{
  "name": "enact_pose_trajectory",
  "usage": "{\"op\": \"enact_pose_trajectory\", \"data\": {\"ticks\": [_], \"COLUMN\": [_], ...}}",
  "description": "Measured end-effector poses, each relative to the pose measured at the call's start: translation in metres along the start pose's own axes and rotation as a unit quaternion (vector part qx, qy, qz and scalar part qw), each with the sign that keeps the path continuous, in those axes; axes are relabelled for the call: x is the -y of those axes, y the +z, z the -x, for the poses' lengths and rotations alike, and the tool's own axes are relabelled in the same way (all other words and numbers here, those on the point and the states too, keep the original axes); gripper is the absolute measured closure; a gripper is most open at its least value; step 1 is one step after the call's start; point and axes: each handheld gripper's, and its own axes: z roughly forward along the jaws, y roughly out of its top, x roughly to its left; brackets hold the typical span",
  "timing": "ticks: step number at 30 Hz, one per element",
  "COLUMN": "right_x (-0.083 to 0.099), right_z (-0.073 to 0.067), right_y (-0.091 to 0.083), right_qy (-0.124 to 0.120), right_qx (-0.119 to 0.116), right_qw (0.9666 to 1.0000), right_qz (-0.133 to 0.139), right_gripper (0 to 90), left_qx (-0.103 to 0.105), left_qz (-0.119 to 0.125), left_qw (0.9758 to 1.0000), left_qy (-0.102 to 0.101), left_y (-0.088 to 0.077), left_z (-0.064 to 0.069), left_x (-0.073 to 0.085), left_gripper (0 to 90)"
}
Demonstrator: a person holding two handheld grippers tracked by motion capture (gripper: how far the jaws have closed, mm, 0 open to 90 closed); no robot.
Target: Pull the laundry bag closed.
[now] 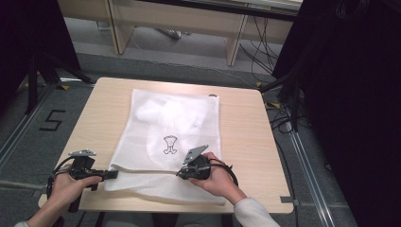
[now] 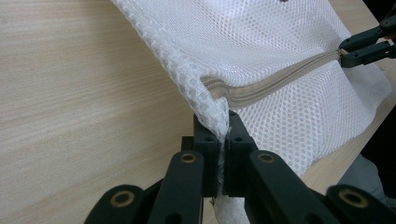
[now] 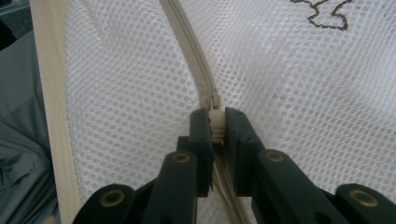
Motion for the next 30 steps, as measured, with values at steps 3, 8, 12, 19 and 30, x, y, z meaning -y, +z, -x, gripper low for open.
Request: {"op": "enact_pose_trajectory", "data": {"ticks": [3, 8, 12, 19, 30], "right_x": [-0.0002, -0.0001, -0.0001, 0.0003, 0.0044], "right_z": [0.0, -0.0011, -0.0009, 0.0, 0.0021], "right_y": [-0.001, -0.0017, -0.0019, -0.0012, -0.0037], "right_qy": [0.001, 0.009, 0.006, -0.001, 0.0], "right_qx": [-0.002, -0.002, -0.002, -0.003, -0.002], "right_qw": [1.0, 0.9999, 1.0, 1.0, 1.0], "right_qz": [-0.003, -0.005, -0.004, 0.002, -0.004], "right_gripper": [82.8, 82.8, 82.8, 82.8, 82.9], "left_qx": [0.0, 0.002, 0.002, 0.003, -0.001], "left_qz": [0.001, -0.003, -0.001, -0.006, 0.0], "left_qw": [1.0, 1.0, 1.0, 1.0, 1.0], "left_qy": [-0.001, -0.001, 0.0, 0.002, -0.002], "left_y": [0.0, -0.0005, -0.0004, -0.0008, -0.0007], "left_z": [0.0001, -0.0001, 0.0, -0.0002, -0.0002], "left_x": [0.0001, -0.0002, -0.0001, -0.0003, 0.0002], "left_gripper": [86.0, 86.0, 86.0, 86.0, 86.0]}}
